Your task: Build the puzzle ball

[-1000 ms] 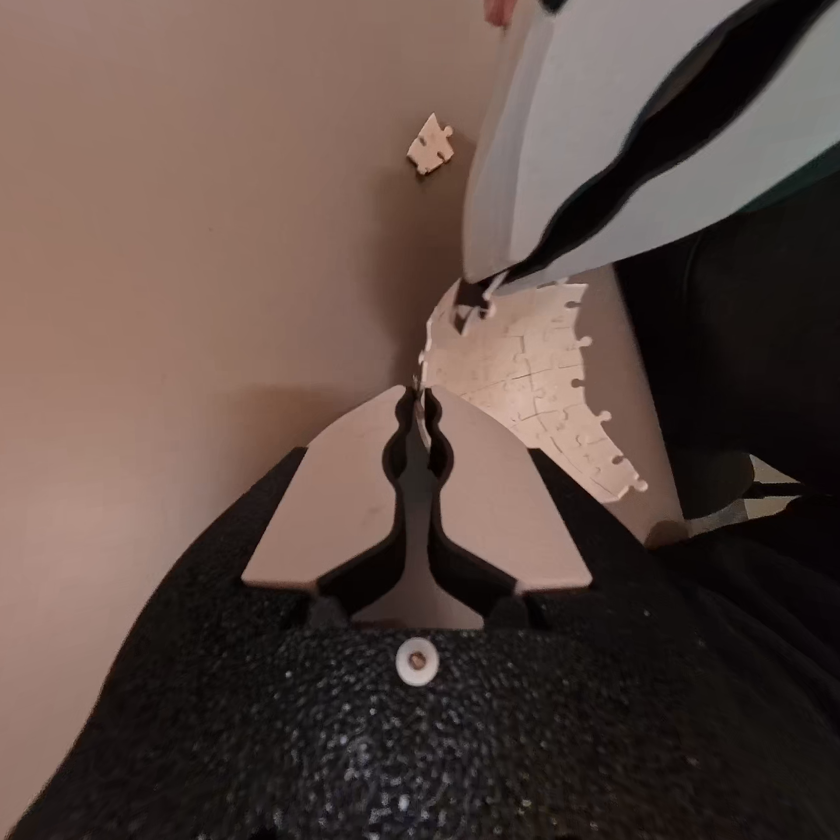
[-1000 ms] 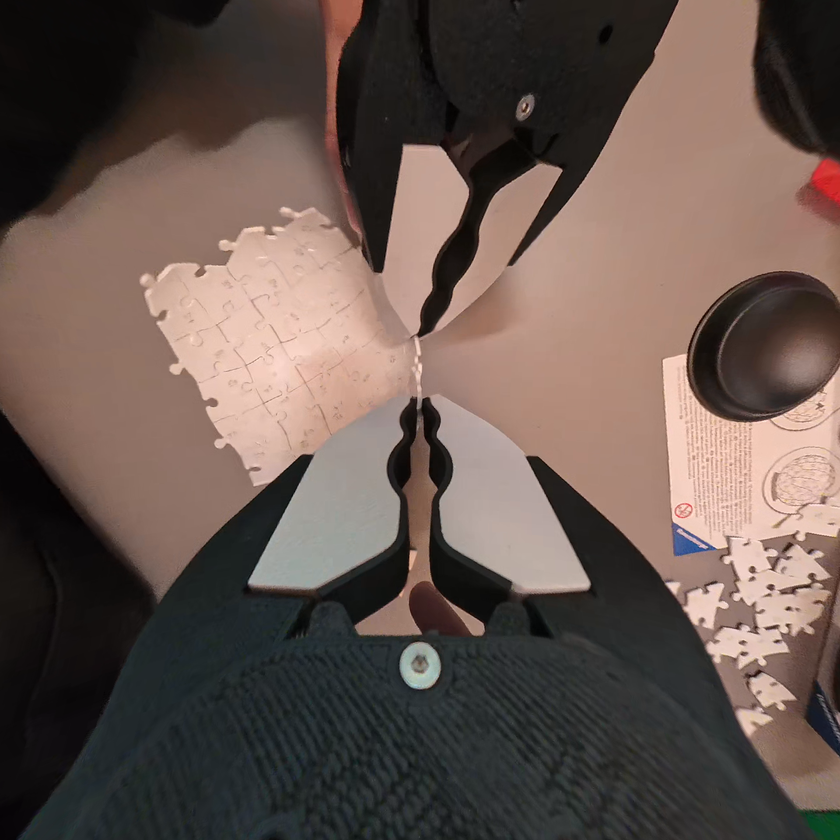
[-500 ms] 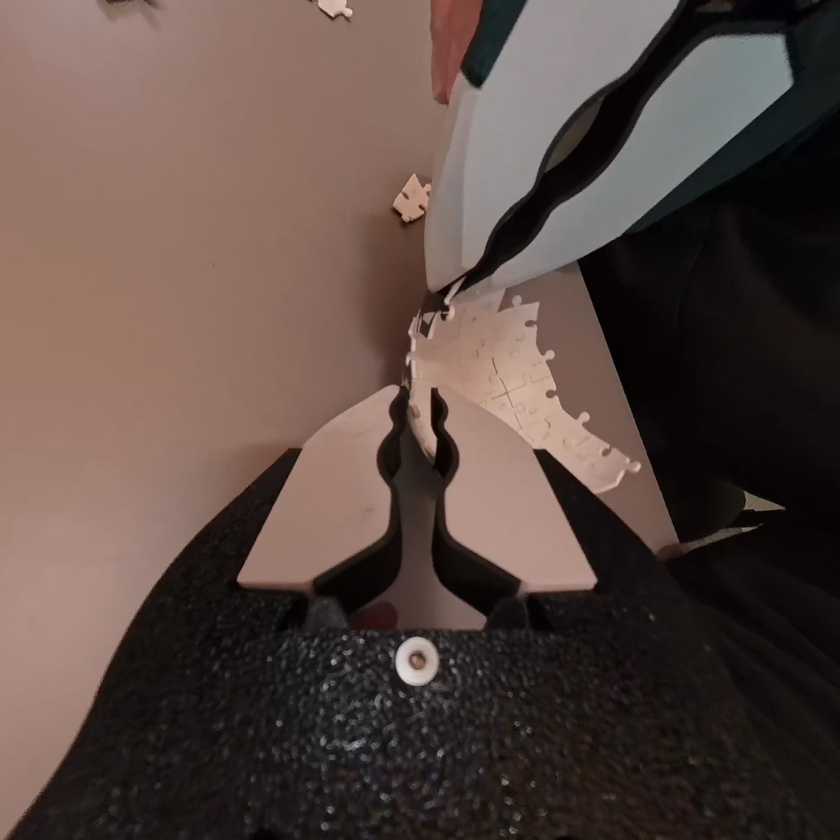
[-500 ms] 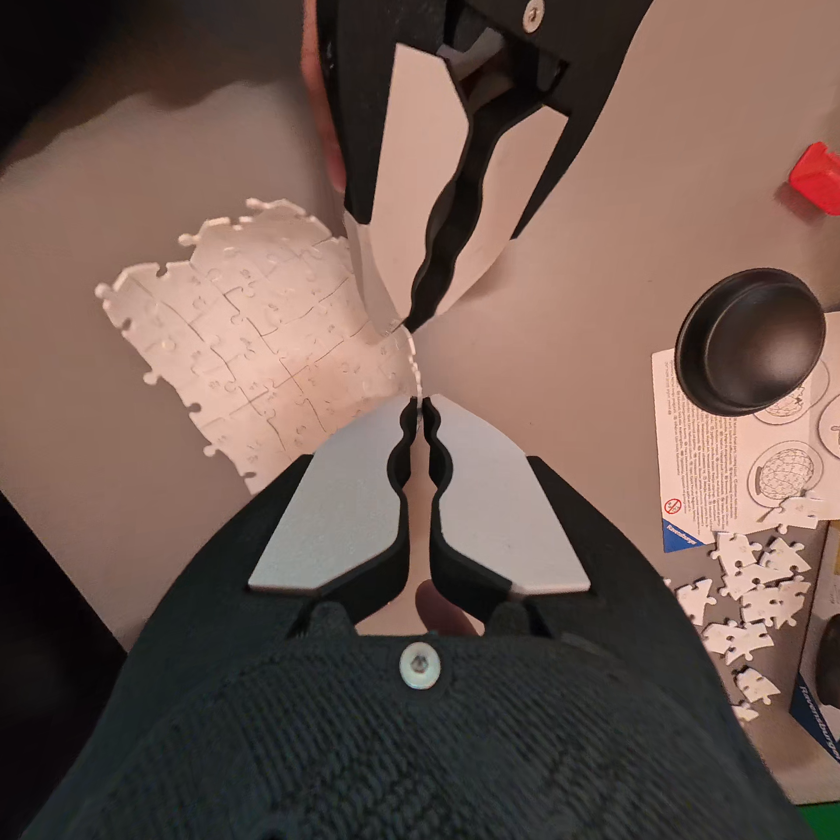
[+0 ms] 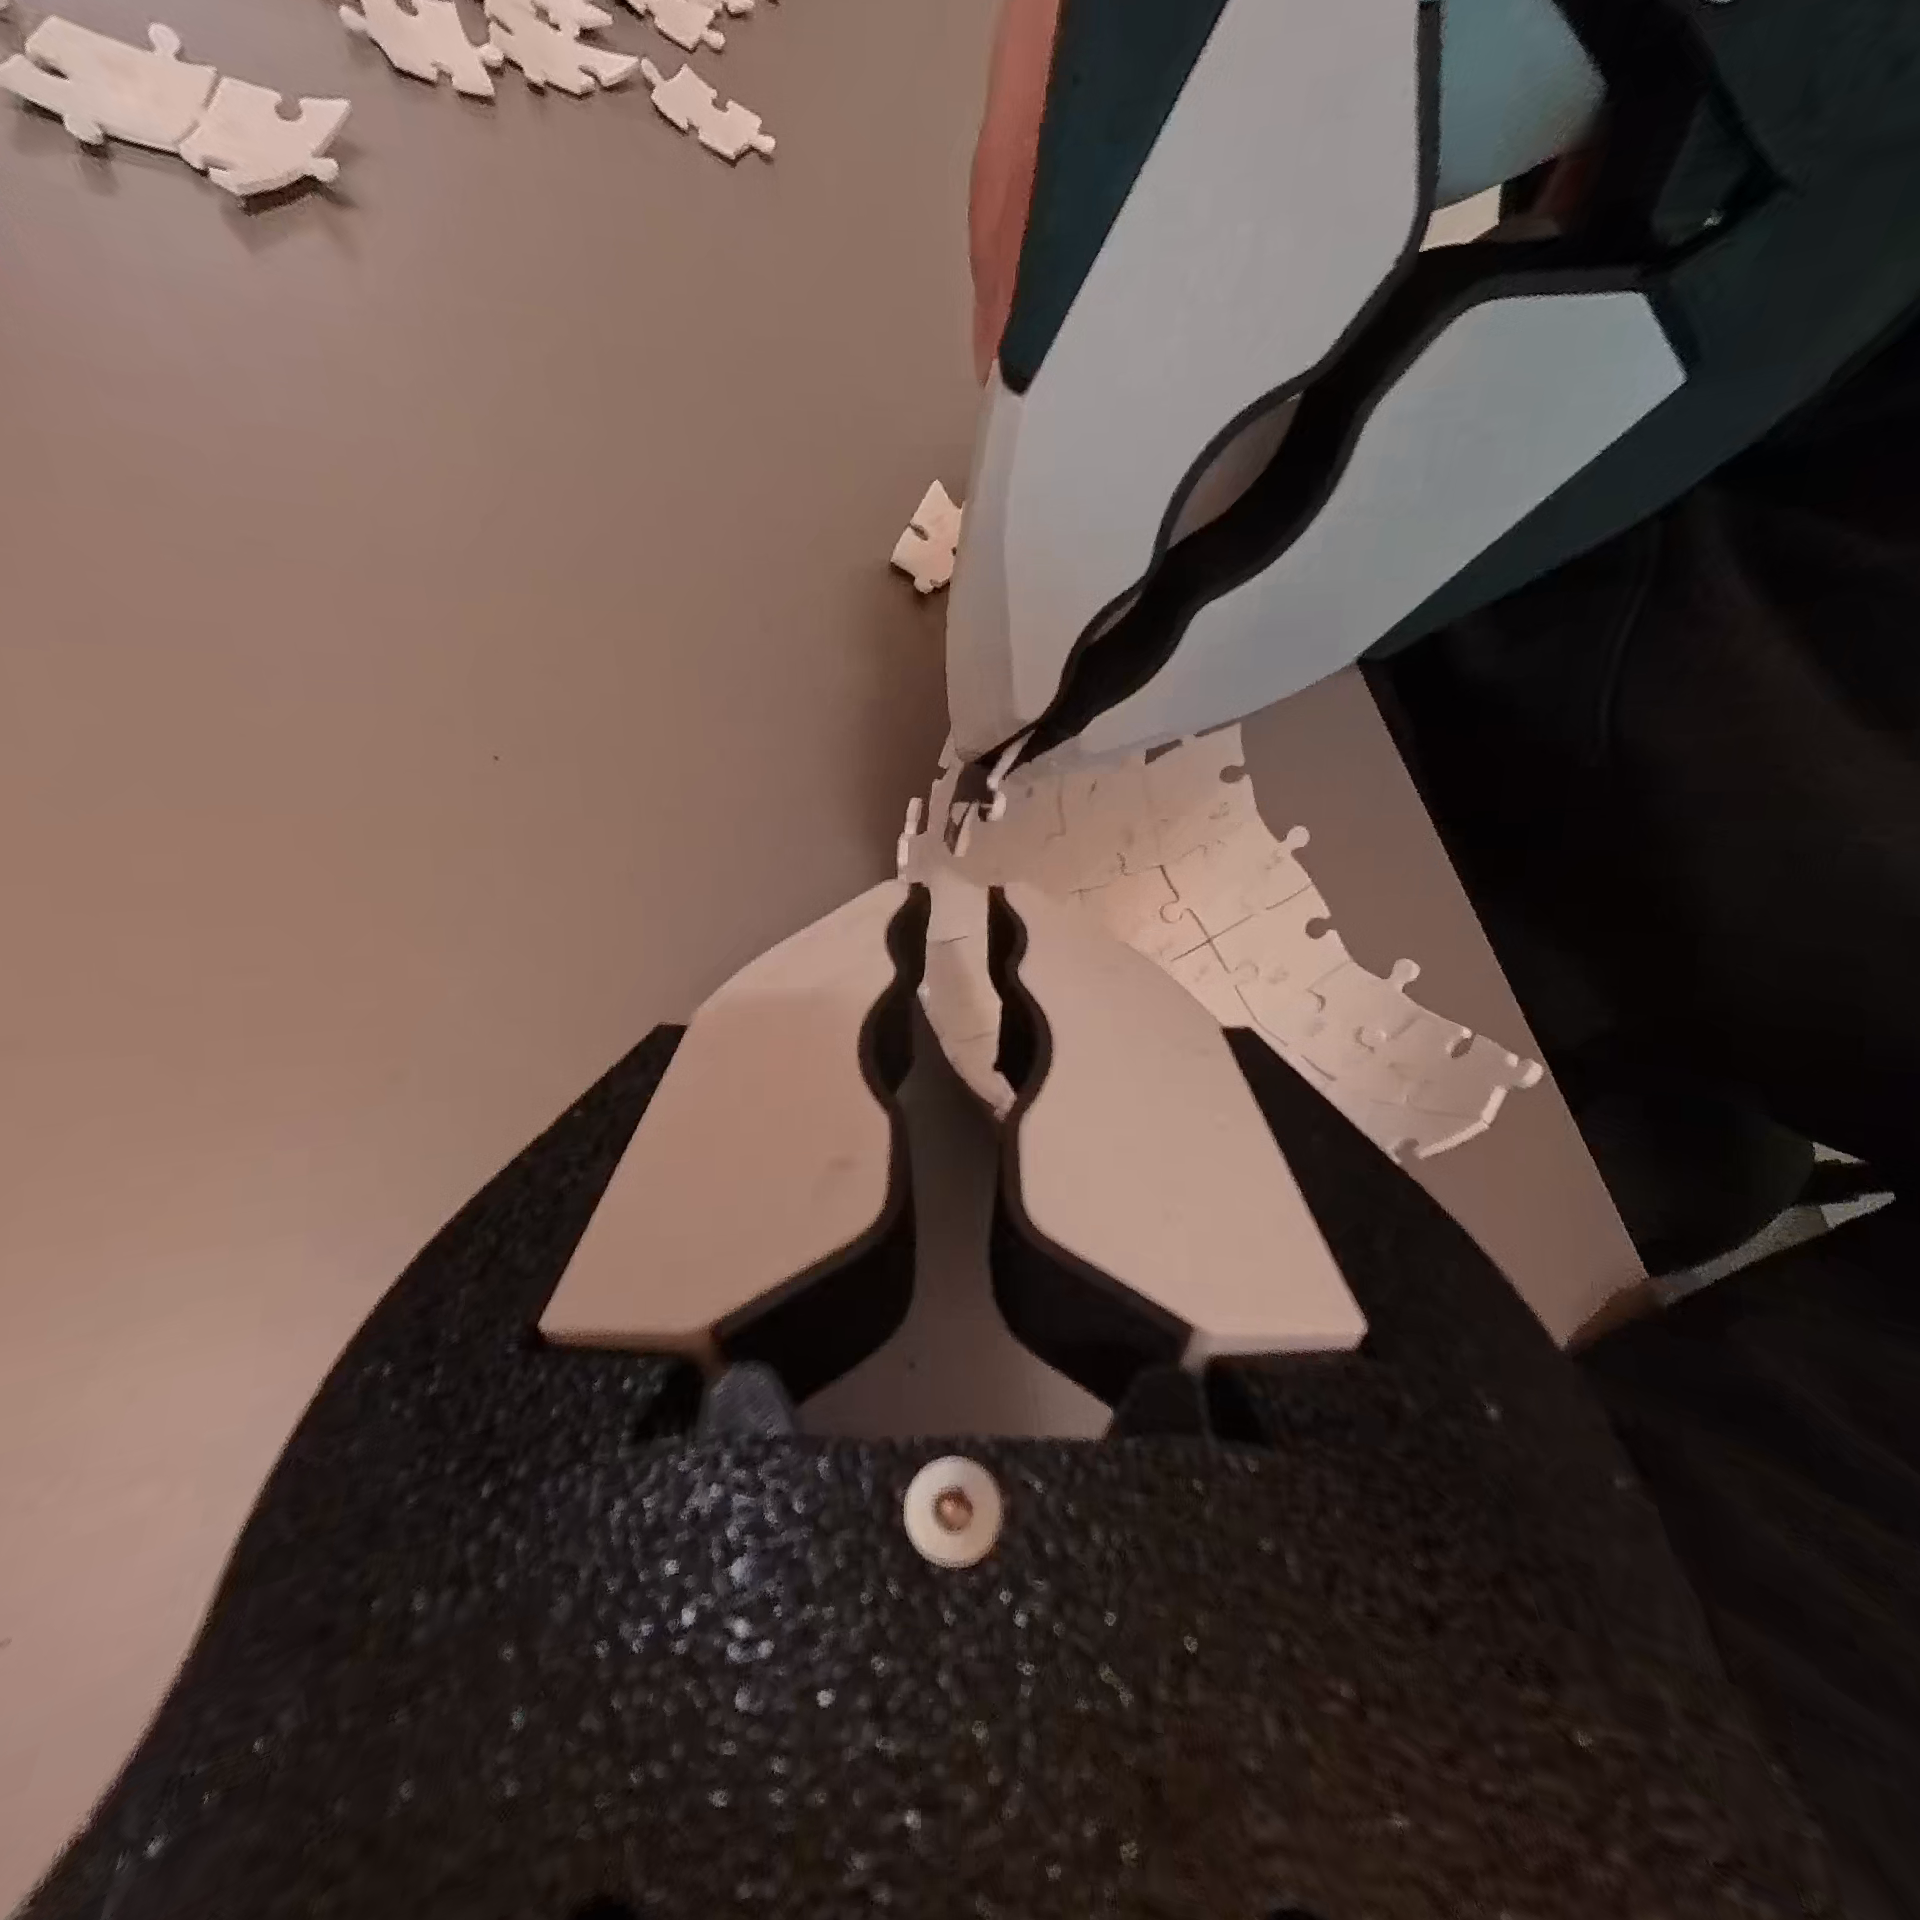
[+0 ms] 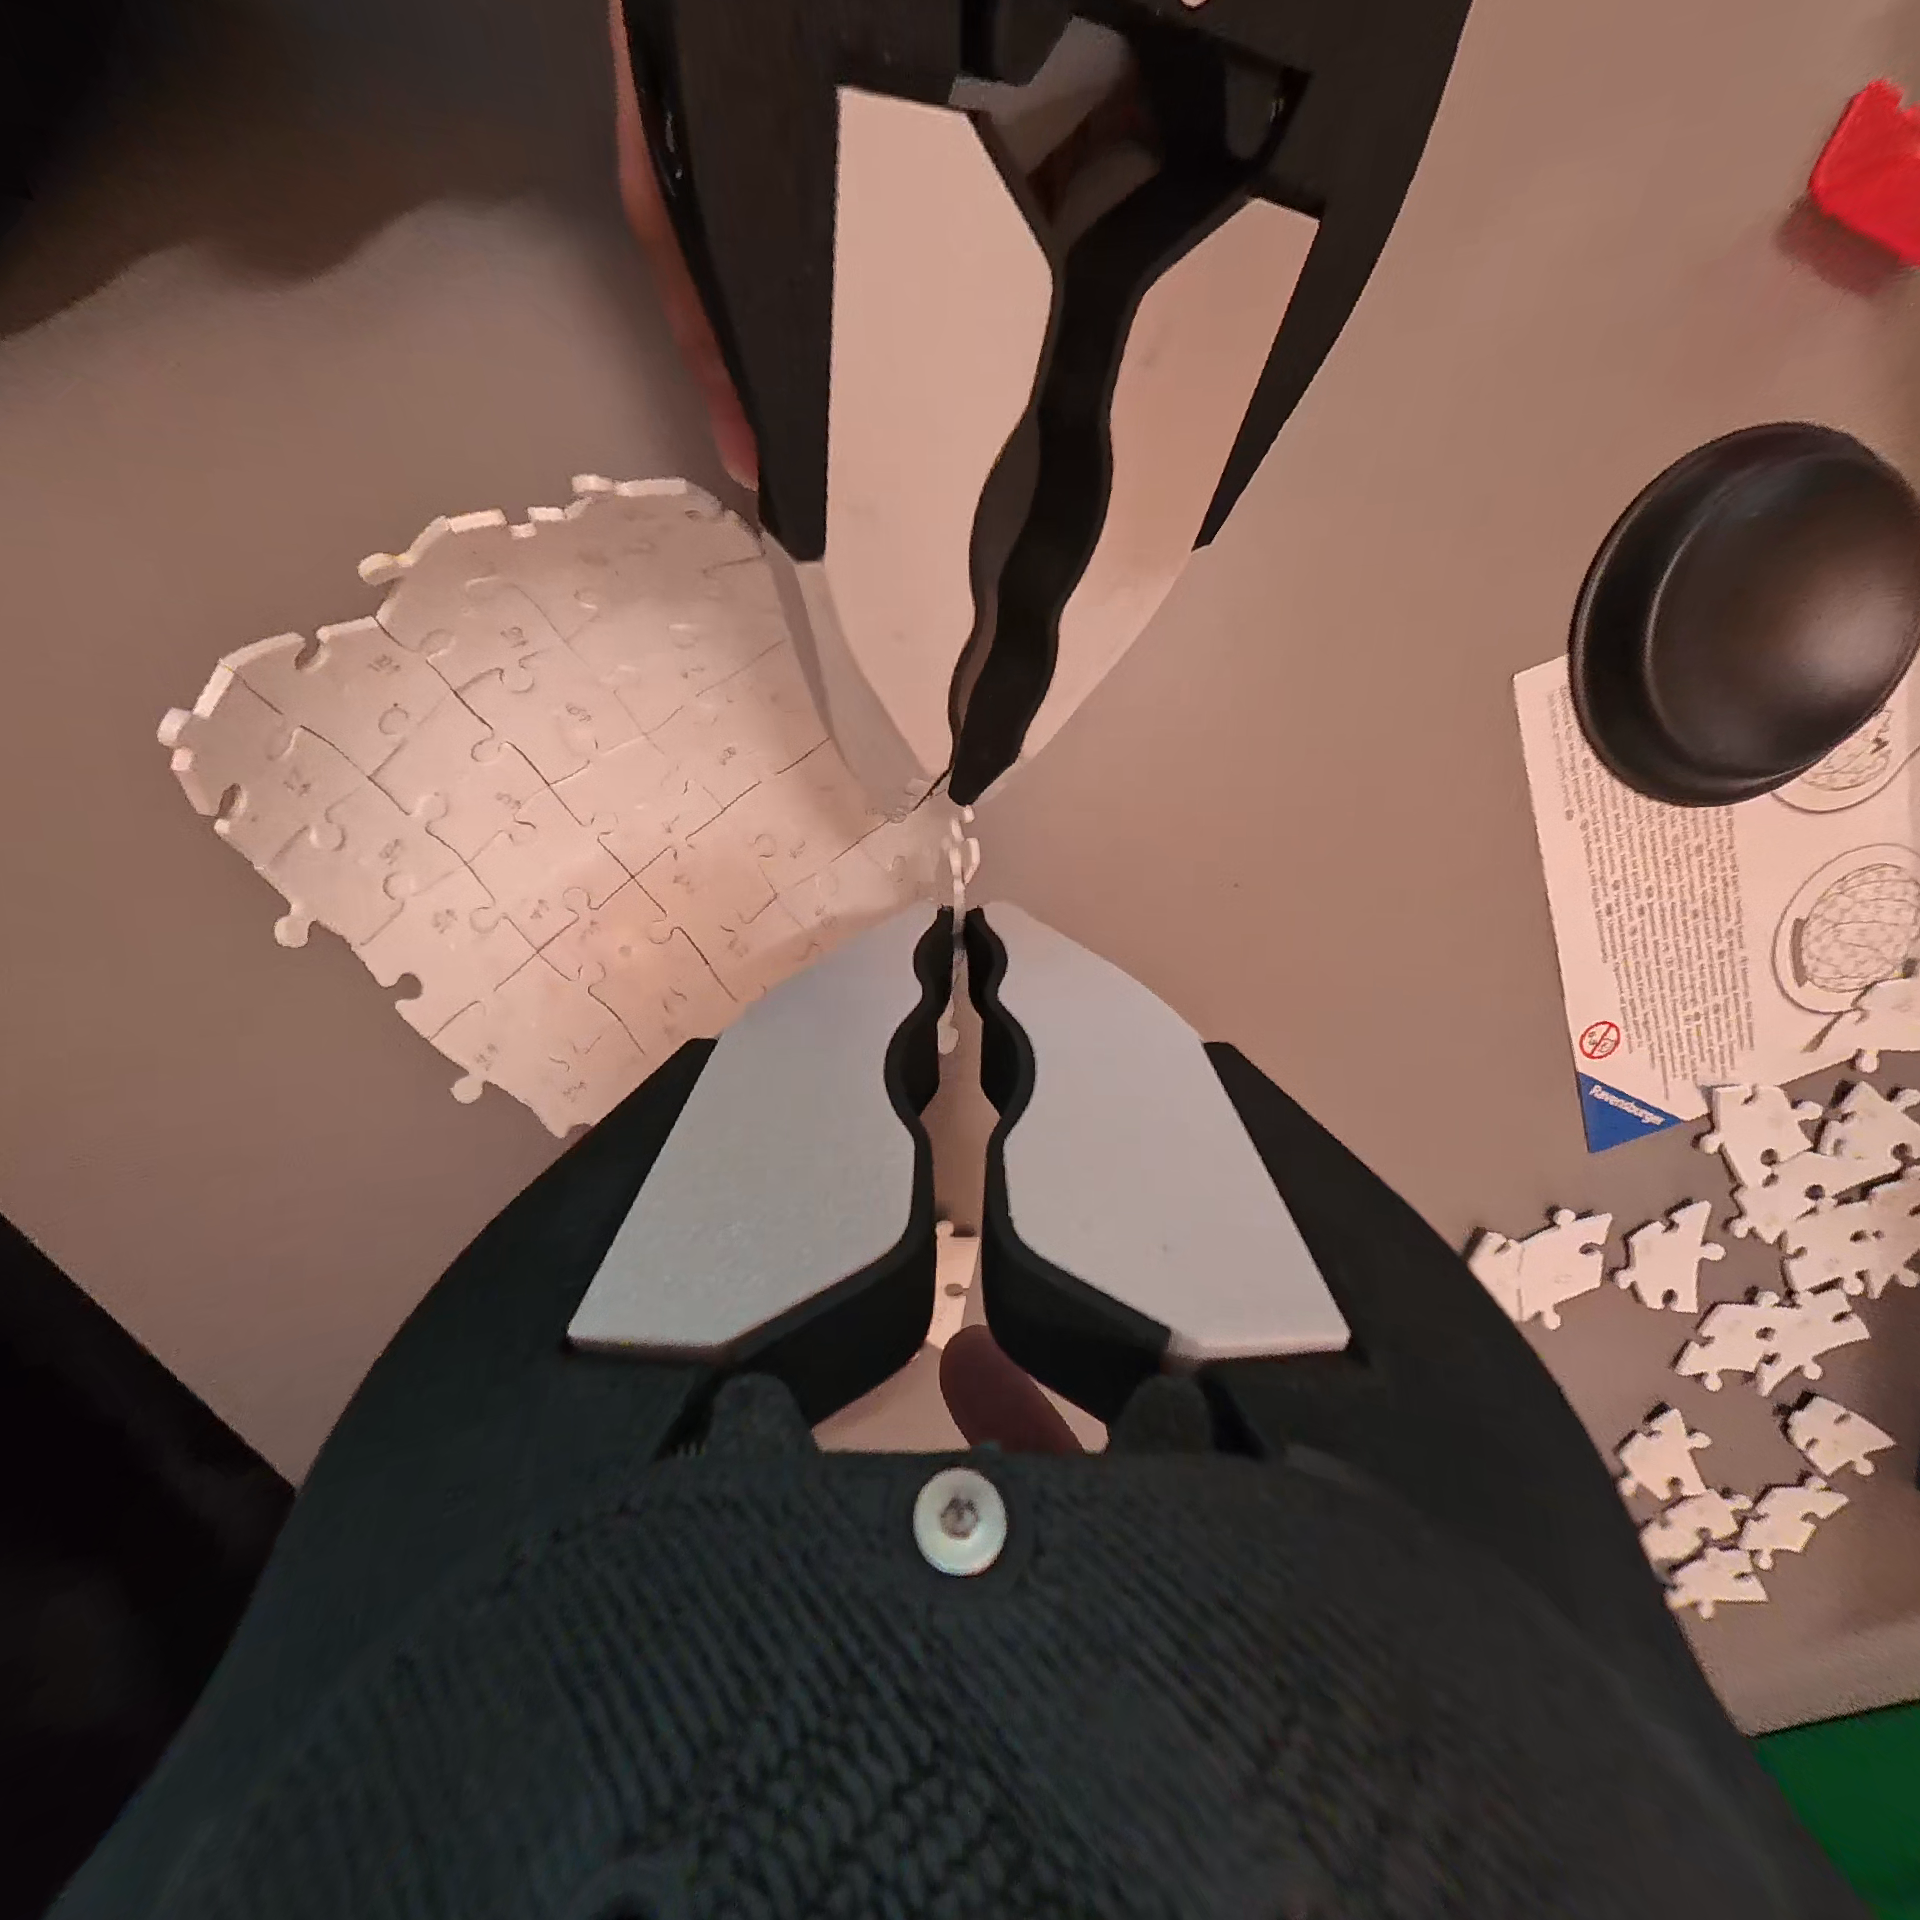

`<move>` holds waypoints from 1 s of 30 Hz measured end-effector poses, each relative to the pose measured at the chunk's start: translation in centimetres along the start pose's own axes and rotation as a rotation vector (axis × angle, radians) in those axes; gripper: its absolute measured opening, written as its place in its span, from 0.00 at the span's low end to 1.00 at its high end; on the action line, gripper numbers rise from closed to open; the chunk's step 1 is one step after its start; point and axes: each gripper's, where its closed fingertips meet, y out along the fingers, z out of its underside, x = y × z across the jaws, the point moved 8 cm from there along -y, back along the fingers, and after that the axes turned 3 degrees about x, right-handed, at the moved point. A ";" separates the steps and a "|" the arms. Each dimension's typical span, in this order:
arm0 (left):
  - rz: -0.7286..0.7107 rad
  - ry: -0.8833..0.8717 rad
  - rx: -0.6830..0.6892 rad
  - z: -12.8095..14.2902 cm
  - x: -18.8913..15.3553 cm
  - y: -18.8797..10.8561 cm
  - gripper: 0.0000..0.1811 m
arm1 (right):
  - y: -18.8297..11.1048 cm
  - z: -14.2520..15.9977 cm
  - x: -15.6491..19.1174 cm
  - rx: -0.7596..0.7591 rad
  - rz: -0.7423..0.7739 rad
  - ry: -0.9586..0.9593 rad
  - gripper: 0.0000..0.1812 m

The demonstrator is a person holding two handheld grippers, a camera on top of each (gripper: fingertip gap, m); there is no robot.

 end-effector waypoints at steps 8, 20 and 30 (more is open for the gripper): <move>-0.028 -0.001 -0.013 -0.5 -0.1 -0.6 0.06 | -0.2 0.4 -0.4 0.030 -0.003 0.007 0.01; -0.074 -0.122 -0.177 -0.3 2.3 -1.9 0.06 | 0.6 -0.2 -0.9 0.016 -0.064 -0.031 0.01; -0.140 0.248 -0.087 -1.5 -0.5 -1.5 0.06 | 0.4 -1.1 -1.9 0.000 -0.114 -0.069 0.01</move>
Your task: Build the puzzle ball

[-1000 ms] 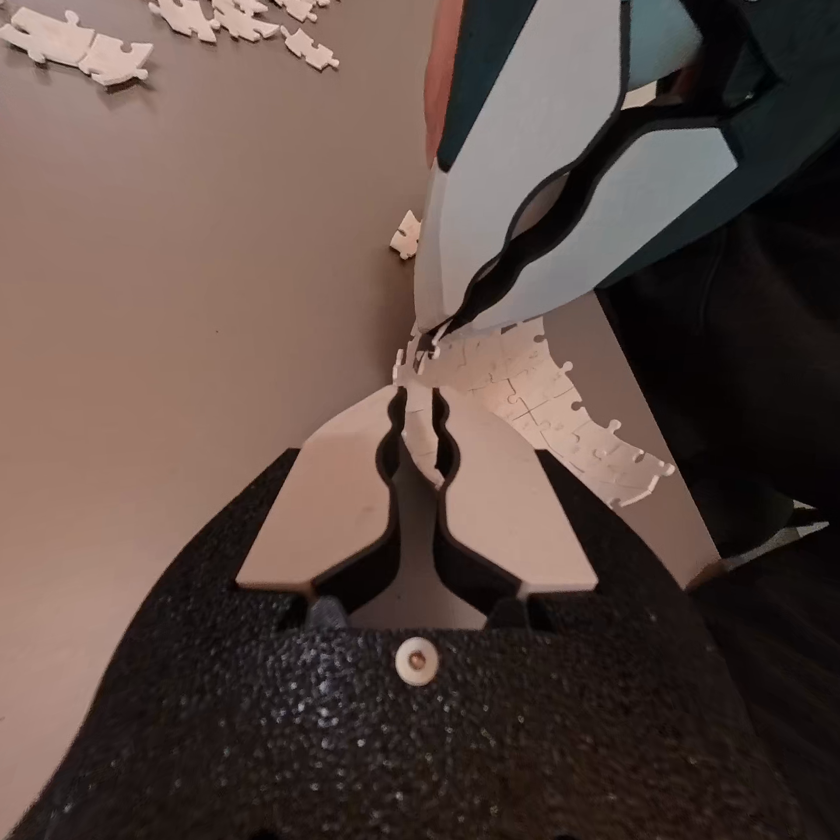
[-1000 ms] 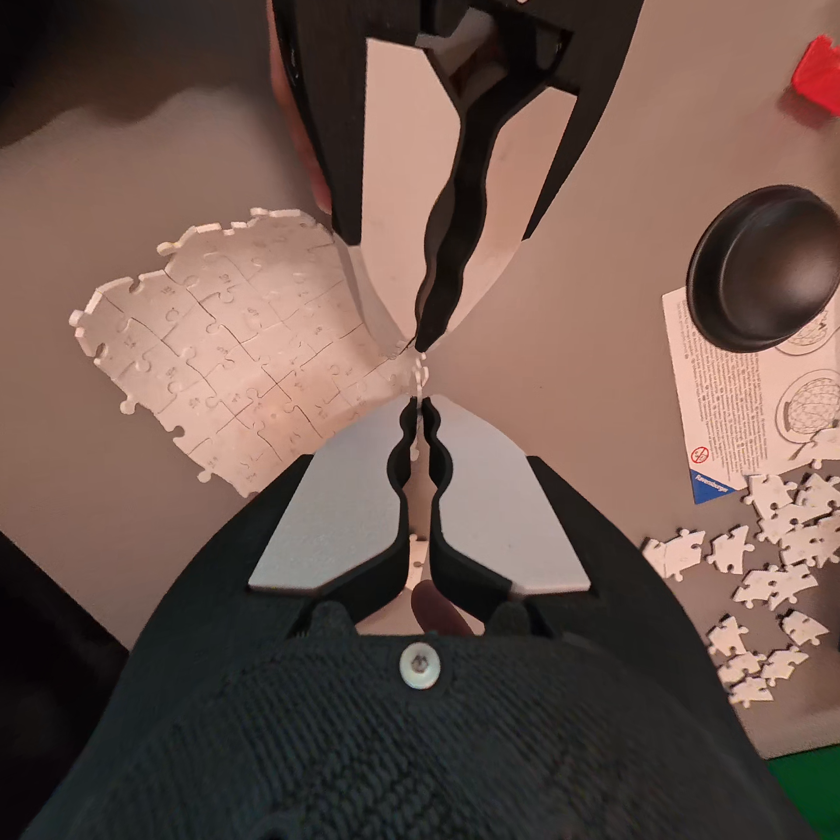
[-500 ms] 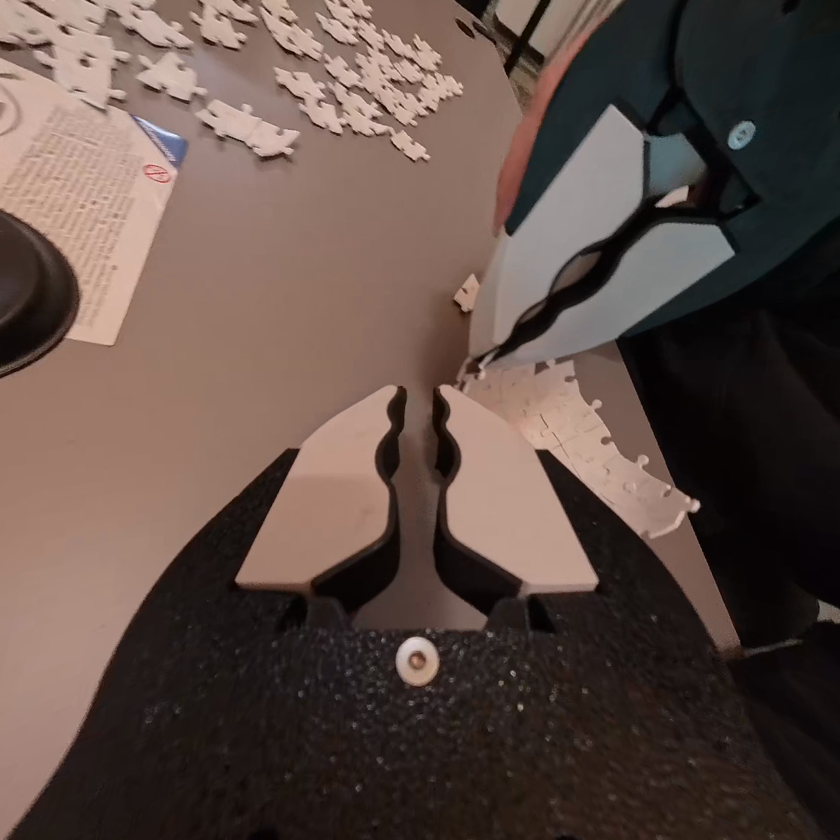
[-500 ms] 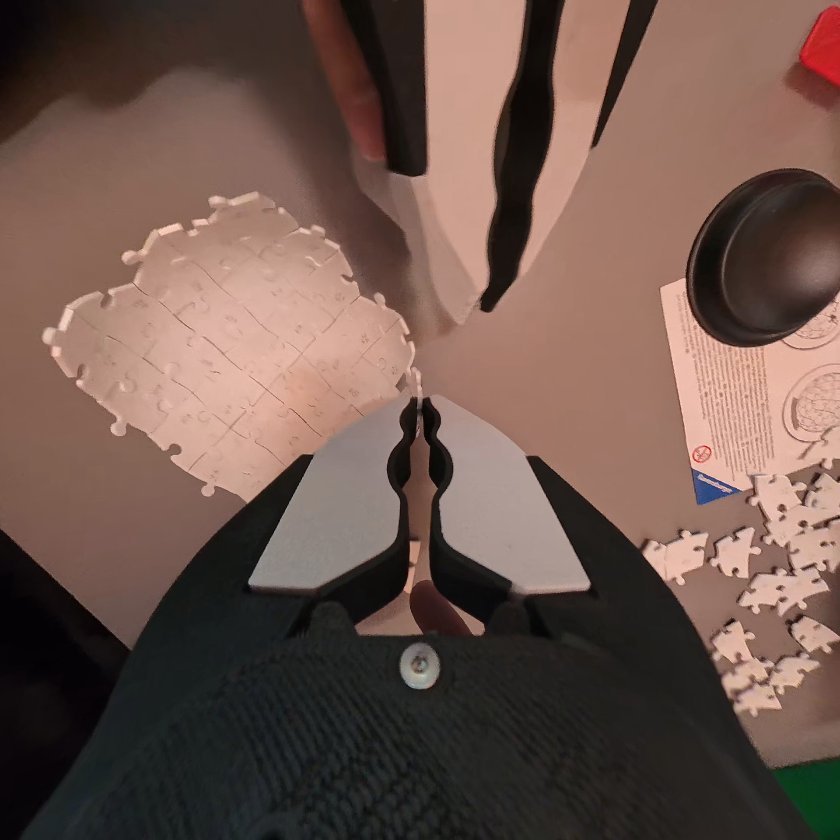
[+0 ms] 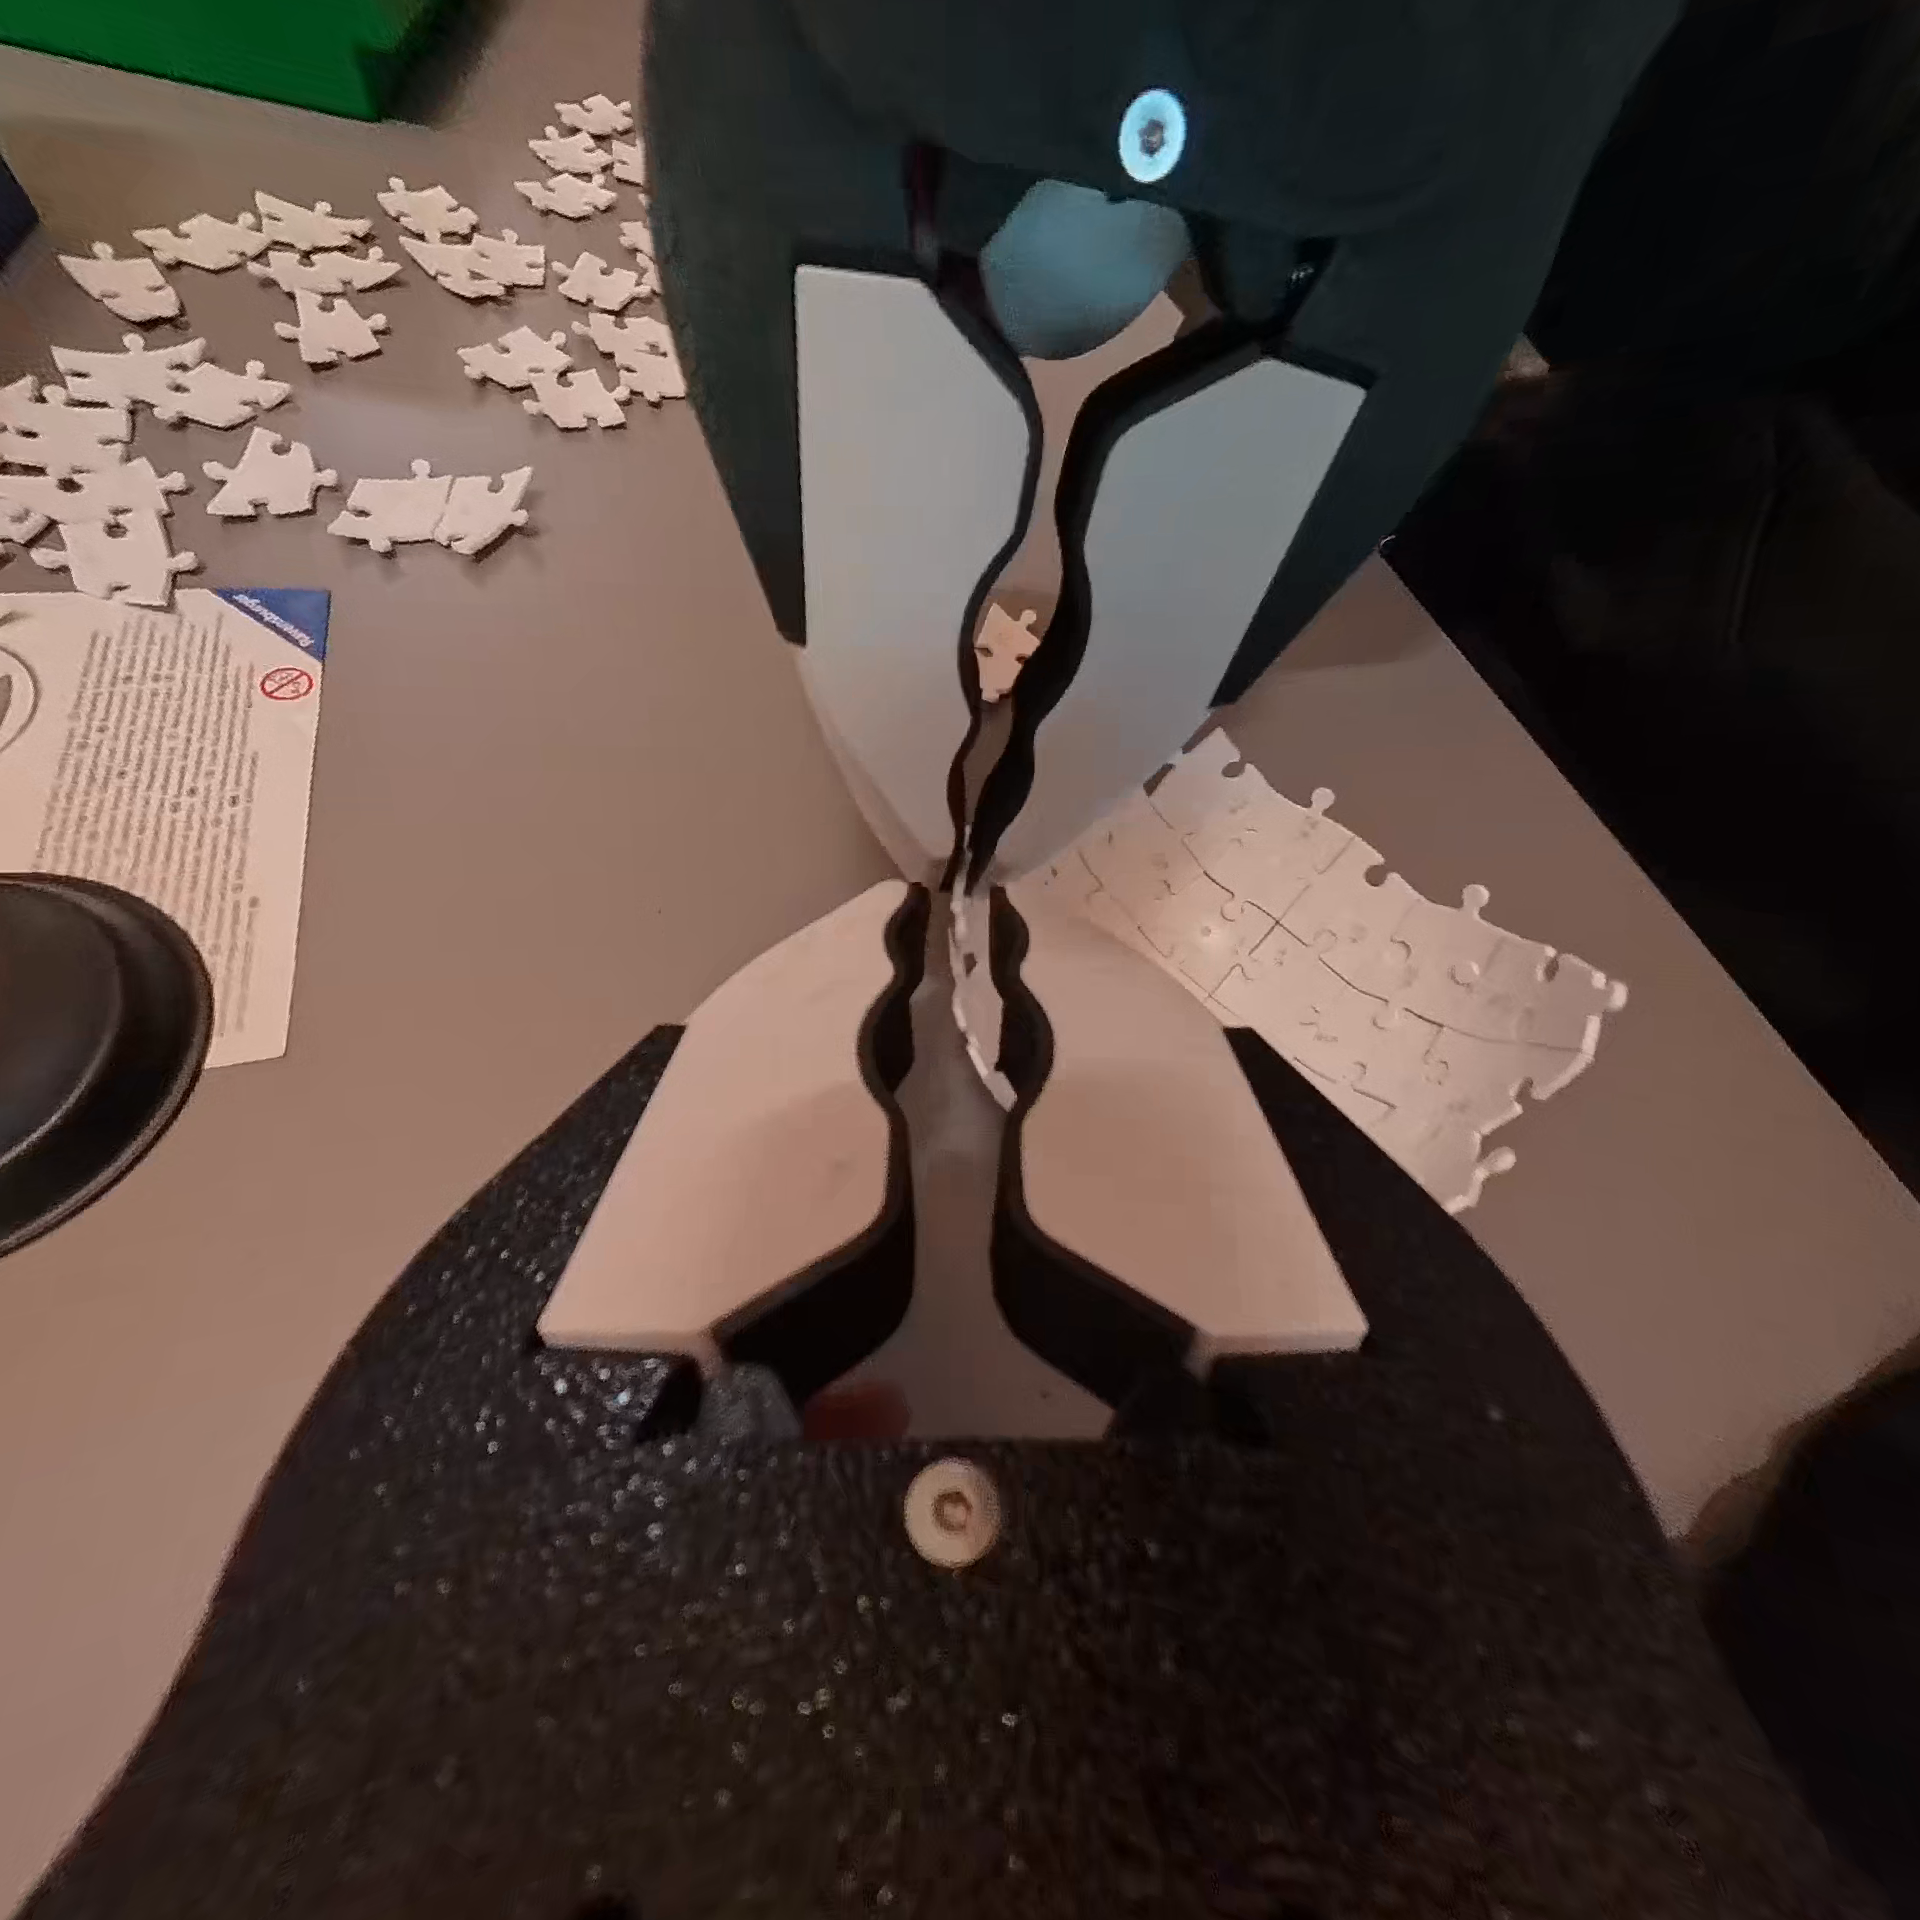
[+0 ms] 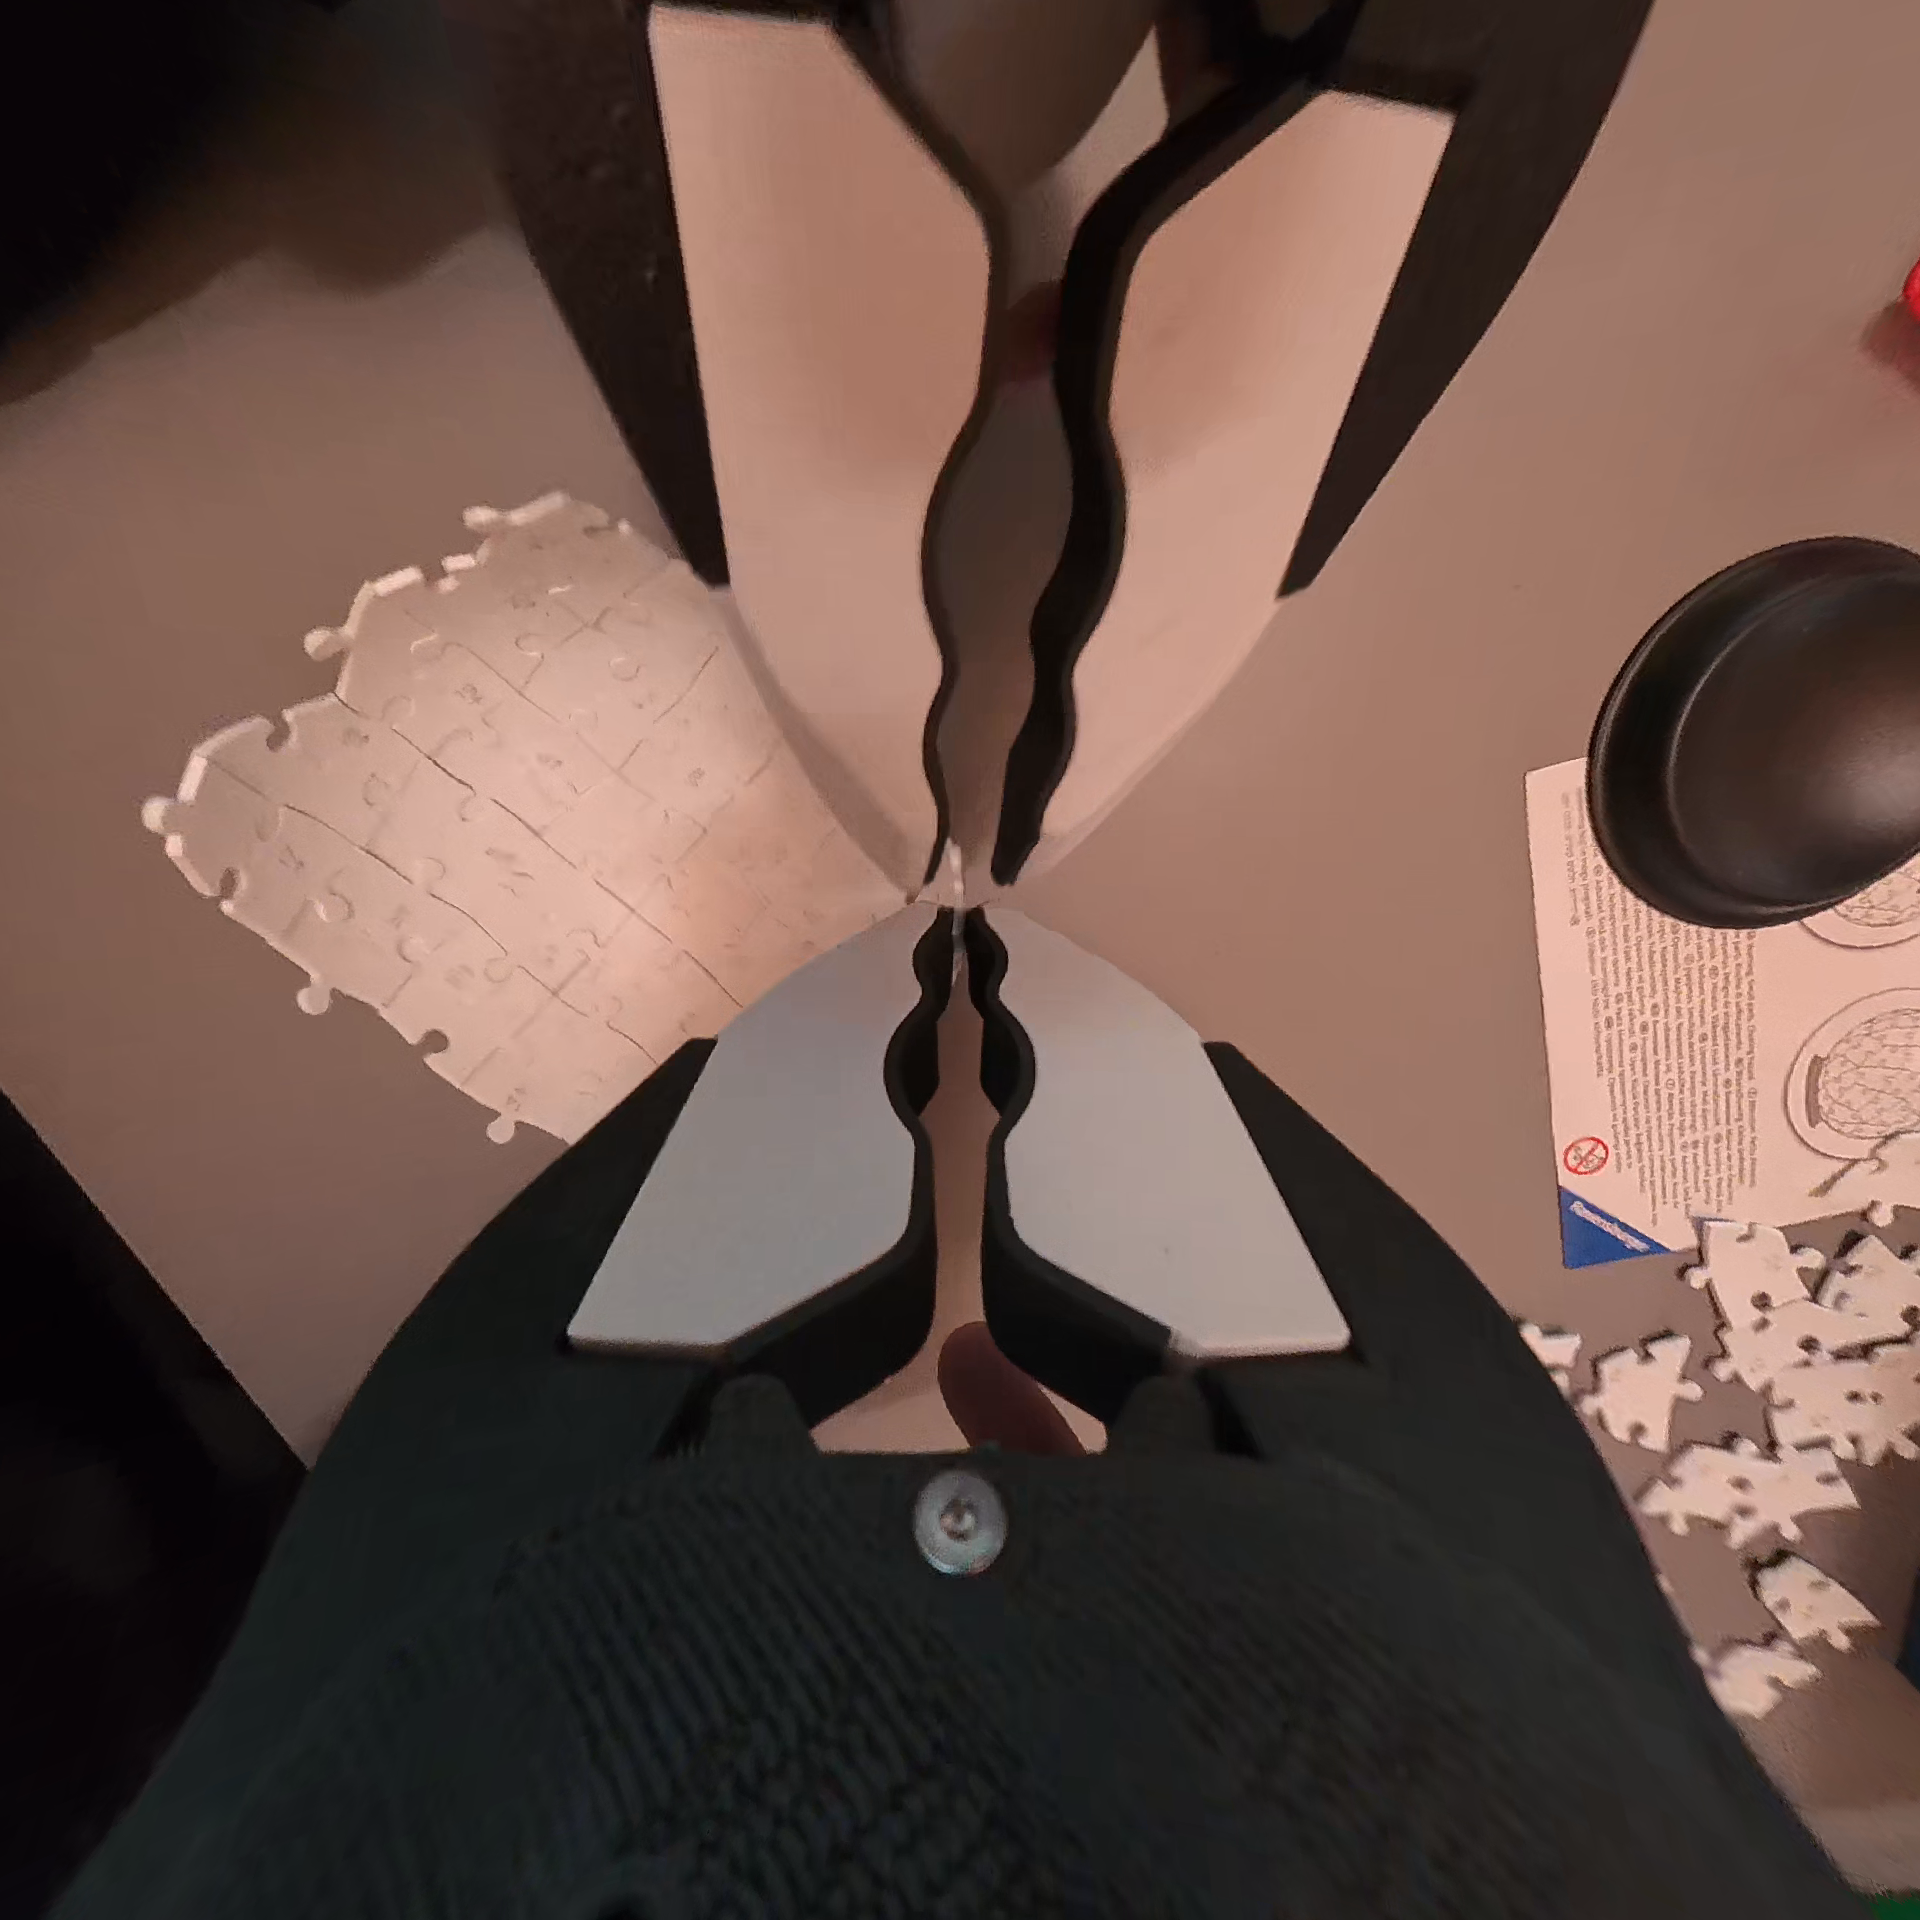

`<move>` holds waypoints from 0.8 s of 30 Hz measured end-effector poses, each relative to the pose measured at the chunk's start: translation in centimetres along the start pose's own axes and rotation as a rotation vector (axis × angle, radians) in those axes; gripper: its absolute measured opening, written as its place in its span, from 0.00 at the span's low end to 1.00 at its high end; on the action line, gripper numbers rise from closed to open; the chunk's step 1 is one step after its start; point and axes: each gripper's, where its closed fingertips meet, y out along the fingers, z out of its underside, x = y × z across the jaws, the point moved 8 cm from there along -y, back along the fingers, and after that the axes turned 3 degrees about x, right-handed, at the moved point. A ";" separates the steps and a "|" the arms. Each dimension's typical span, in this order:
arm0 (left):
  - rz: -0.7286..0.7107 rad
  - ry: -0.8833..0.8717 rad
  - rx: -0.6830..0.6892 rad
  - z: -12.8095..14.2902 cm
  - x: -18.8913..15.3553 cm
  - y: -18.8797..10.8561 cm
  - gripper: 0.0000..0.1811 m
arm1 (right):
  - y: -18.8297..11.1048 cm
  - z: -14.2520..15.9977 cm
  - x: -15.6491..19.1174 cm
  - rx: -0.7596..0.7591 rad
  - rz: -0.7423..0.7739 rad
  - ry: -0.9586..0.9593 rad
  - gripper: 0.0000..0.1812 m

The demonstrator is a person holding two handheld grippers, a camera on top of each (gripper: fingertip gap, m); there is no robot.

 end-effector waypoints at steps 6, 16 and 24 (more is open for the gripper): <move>-0.055 0.048 0.100 -0.2 0.0 0.6 0.01 | -0.4 0.1 -0.4 -0.055 -0.012 0.027 0.01; -0.086 0.017 -0.090 -1.0 0.5 -1.4 0.01 | -1.8 1.8 0.0 -0.322 0.021 0.143 0.13; -0.093 0.056 -0.196 -2.0 -0.1 -2.6 0.01 | -2.4 2.0 -0.2 -0.427 0.039 0.133 0.03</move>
